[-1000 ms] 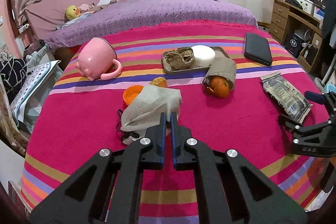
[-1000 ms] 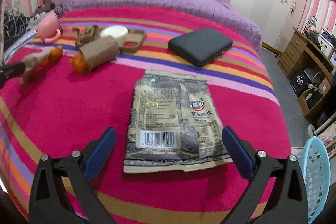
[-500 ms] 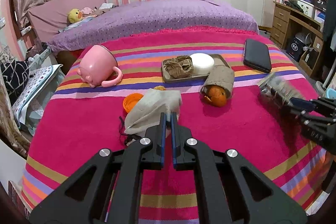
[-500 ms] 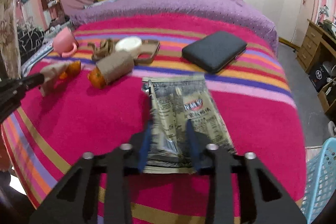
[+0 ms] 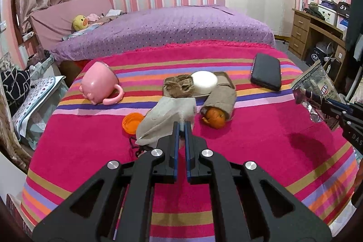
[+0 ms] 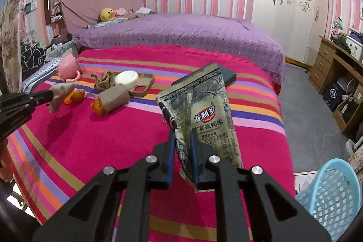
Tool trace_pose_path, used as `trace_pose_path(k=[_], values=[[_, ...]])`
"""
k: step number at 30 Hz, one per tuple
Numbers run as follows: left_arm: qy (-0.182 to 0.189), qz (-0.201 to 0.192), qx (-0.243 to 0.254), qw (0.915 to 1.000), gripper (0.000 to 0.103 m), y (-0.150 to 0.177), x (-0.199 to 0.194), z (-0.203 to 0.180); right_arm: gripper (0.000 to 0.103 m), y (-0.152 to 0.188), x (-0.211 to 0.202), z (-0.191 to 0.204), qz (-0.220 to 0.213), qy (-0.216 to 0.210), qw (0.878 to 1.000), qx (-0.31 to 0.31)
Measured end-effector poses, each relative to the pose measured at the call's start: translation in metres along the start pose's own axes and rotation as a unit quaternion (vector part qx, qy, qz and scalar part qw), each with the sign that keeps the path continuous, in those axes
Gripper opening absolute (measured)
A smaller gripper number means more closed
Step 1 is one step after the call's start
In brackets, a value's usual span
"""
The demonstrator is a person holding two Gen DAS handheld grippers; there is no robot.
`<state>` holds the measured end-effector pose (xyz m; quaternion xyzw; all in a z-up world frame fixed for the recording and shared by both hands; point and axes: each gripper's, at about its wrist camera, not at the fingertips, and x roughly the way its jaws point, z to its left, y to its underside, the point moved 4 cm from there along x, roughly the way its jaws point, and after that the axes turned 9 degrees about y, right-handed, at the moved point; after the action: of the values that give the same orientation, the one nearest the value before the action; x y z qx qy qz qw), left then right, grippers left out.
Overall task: Collect trash
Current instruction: 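Grasp the snack packet with the right gripper while the left holds the cloth bag, then carry the cloth bag and snack packet over the blue basket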
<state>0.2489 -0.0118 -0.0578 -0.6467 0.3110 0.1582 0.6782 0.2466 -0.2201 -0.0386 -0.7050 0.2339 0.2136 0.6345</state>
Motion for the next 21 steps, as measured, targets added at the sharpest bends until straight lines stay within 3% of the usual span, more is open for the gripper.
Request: trace_pose_path(k=[21], values=[[0.032, -0.017, 0.024, 0.9991, 0.003, -0.018, 0.004, -0.084, 0.013, 0.012, -0.016, -0.069, -0.007, 0.025, 0.999, 0.027]])
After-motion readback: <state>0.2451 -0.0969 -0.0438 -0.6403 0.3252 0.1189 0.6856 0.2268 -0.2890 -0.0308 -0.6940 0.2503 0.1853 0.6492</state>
